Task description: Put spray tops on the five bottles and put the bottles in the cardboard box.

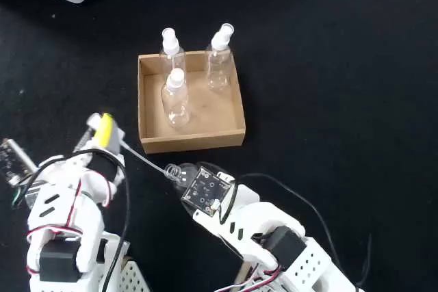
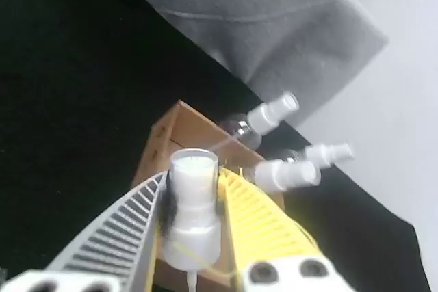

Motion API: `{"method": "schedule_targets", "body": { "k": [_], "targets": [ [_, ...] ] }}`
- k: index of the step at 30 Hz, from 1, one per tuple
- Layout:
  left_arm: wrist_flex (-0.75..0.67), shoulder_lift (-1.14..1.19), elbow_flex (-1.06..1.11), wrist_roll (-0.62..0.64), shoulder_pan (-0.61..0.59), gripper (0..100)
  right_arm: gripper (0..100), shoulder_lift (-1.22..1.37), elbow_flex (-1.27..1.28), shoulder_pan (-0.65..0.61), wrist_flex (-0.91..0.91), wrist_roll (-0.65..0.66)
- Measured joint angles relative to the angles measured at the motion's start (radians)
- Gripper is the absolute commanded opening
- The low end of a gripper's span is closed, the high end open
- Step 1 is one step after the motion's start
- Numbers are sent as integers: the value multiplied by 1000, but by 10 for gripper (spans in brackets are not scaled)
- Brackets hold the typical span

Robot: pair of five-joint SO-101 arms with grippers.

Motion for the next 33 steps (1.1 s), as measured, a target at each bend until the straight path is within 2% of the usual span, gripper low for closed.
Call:
{"method": "schedule_targets", "body": {
  "k": [8,15,33],
  "targets": [
    [11,9,21,-31,112,29,82,0,0,0,0,3],
    [11,0,21,-40,115,29,85,0,0,0,0,-52],
    [9,0,60,-43,121,29,86,0,0,0,-15,-64]
  ]
}}
